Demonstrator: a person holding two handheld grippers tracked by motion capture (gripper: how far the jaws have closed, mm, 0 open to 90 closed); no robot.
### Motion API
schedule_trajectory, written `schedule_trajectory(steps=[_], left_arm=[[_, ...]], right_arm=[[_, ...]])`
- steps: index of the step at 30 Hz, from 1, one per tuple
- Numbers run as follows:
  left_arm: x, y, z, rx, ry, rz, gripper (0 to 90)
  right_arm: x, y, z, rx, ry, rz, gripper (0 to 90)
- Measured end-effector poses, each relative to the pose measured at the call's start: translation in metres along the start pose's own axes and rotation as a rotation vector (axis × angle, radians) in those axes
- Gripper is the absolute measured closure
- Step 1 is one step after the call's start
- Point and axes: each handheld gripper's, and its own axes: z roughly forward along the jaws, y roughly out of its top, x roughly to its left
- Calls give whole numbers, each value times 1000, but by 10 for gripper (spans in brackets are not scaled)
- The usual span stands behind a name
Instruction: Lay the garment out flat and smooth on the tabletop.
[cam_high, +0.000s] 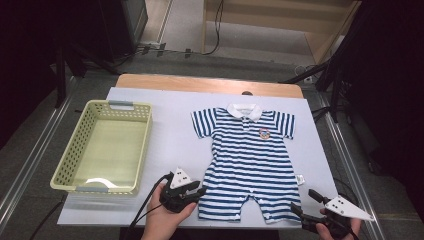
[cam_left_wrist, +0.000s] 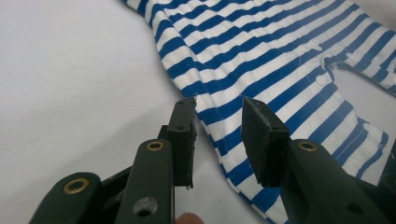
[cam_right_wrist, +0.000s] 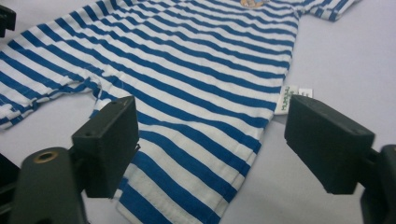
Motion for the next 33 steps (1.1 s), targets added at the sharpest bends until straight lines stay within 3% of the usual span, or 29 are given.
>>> schedule_trajectory(steps=[5,9,12,15,16,20,22,24,27,31,33], left_arm=[[-2,-5,5,39,13,17,708],[-2,-5,7,60,20,24,813],[-2,-4,9,67,5,27,890],[-4,-4,9,68,7,44,899],[-4,-4,8,70,6,50,900],[-2,-4,6,60,0,42,893],[1,-1,5,31,11,30,789],[4,4,3,11,-9,20,684],[7,17,4,-26,3,14,604],[11,39,12,-60,35,18,566],[15,49,17,-72,45,24,555]], right_arm=[[-4,-4,9,68,-72,38,420],[-6,-8,19,158,-93,26,563],[-9,-8,18,162,-118,39,714],[-12,-8,17,167,-86,57,859],[-13,-8,16,165,-78,57,871],[-14,-8,12,172,-90,55,876],[-16,-10,10,165,-78,64,873],[-16,-10,7,131,-63,59,835],[-16,-9,1,65,-67,61,593],[-15,-7,-5,3,-67,54,393],[-14,-6,-6,-10,-71,50,339]])
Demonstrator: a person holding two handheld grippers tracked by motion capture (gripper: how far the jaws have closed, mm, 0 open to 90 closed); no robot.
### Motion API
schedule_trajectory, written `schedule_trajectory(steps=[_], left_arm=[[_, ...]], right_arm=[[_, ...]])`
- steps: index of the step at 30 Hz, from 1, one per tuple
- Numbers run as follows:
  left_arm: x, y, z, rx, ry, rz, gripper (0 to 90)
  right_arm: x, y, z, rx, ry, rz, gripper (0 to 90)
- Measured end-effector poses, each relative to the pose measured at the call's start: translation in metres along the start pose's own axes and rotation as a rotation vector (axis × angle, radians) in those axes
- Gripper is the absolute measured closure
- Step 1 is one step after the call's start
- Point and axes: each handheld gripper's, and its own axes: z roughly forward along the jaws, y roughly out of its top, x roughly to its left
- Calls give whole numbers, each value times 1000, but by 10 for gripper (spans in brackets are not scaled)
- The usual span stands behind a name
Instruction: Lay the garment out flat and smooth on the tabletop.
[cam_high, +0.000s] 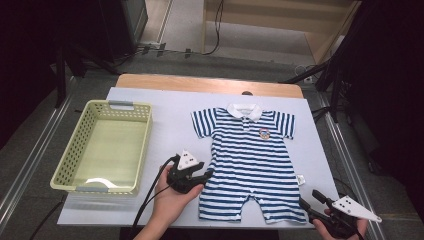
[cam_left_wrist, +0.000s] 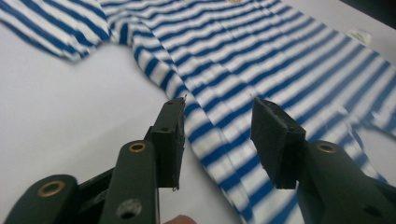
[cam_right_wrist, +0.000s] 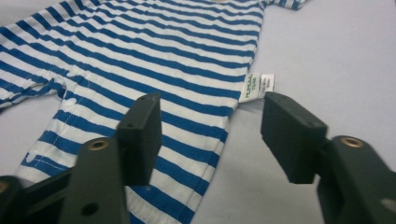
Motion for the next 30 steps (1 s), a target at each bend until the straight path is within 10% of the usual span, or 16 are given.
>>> schedule_trajectory(steps=[9,19,30], left_arm=[[31,30,32,14,40,-44,481],[67,39,65,57,180,-59,511],[79,44,85,80,271,-45,583]], right_arm=[[6,6,-6,-54,38,-8,0],[6,6,-7,-59,48,-9,0],[6,5,-5,-45,55,-13,0]])
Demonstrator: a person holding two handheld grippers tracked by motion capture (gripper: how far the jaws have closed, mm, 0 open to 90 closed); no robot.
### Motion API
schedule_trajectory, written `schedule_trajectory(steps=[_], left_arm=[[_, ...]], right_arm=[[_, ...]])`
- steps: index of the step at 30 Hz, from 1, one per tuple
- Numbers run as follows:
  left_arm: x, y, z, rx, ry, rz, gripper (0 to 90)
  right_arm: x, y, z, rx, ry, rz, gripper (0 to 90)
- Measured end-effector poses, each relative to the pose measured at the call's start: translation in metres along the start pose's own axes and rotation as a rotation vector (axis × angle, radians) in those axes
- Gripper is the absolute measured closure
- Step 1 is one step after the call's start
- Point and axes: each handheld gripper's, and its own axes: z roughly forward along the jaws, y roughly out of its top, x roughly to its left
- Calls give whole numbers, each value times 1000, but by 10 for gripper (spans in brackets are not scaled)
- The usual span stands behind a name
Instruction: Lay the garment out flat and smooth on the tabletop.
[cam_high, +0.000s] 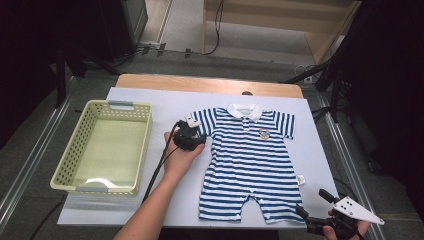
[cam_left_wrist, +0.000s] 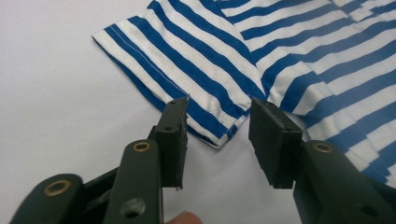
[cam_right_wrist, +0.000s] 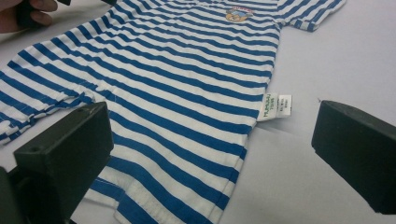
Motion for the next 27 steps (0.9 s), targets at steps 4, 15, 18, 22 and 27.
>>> schedule_trajectory(steps=[4,15,18,22,27], left_arm=[[-2,2,2,17,45,17,713],[16,4,1,18,43,-16,884],[22,5,1,18,54,-22,884],[28,7,3,15,53,-28,883],[20,-1,-8,-4,17,-65,666]], right_arm=[[0,0,0,2,-2,-1,0],[-2,-1,1,8,-8,4,0],[-2,-1,2,9,-9,3,0],[-2,-2,2,12,-13,5,0],[-3,-2,2,14,-16,9,0]])
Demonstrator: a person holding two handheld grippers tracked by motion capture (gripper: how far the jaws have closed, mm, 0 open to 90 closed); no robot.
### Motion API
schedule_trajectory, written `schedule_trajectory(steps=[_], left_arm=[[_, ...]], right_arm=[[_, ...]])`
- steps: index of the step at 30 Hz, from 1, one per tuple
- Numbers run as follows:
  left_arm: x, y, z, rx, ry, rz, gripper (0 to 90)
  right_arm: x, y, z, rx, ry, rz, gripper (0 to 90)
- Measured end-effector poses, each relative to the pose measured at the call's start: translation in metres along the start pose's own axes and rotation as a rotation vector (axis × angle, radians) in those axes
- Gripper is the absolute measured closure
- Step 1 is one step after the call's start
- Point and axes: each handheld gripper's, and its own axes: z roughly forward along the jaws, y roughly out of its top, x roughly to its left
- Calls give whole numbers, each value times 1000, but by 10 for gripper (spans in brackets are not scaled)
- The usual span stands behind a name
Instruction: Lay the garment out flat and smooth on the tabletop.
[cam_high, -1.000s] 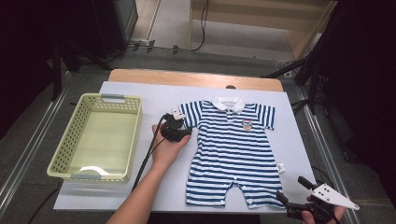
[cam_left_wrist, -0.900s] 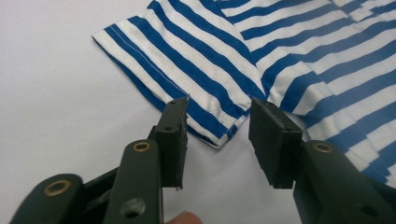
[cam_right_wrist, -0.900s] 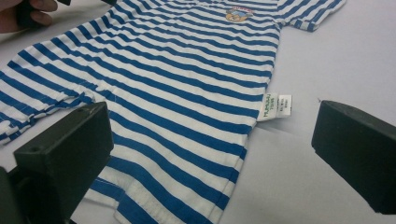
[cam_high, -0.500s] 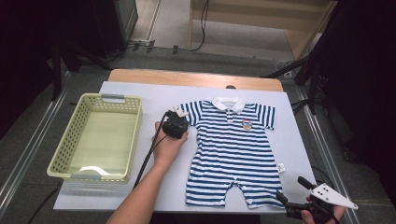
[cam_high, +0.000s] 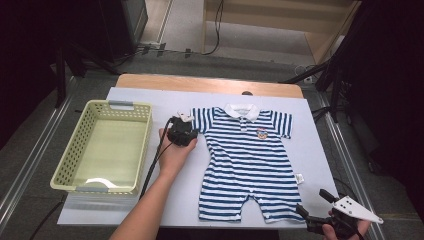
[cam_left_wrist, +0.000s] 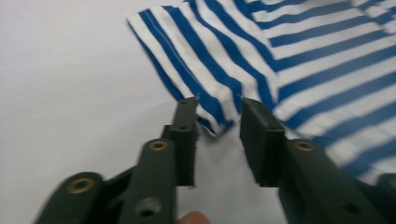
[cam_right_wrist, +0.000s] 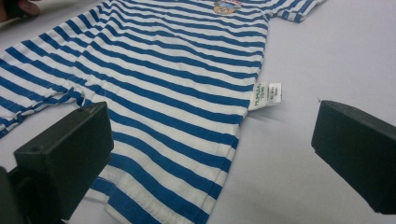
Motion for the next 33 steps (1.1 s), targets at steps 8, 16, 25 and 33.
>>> schedule_trajectory(steps=[8,16,25,33], left_arm=[[-30,-35,-33,7,-125,30,730],[-59,-58,-51,31,-218,81,818],[-77,-65,-55,42,-219,112,749],[-81,-63,-53,42,-227,114,706]], right_arm=[[1,0,1,1,3,-1,0],[2,1,1,-1,2,-2,0],[2,1,1,3,3,-3,0],[2,1,1,2,2,-3,0]])
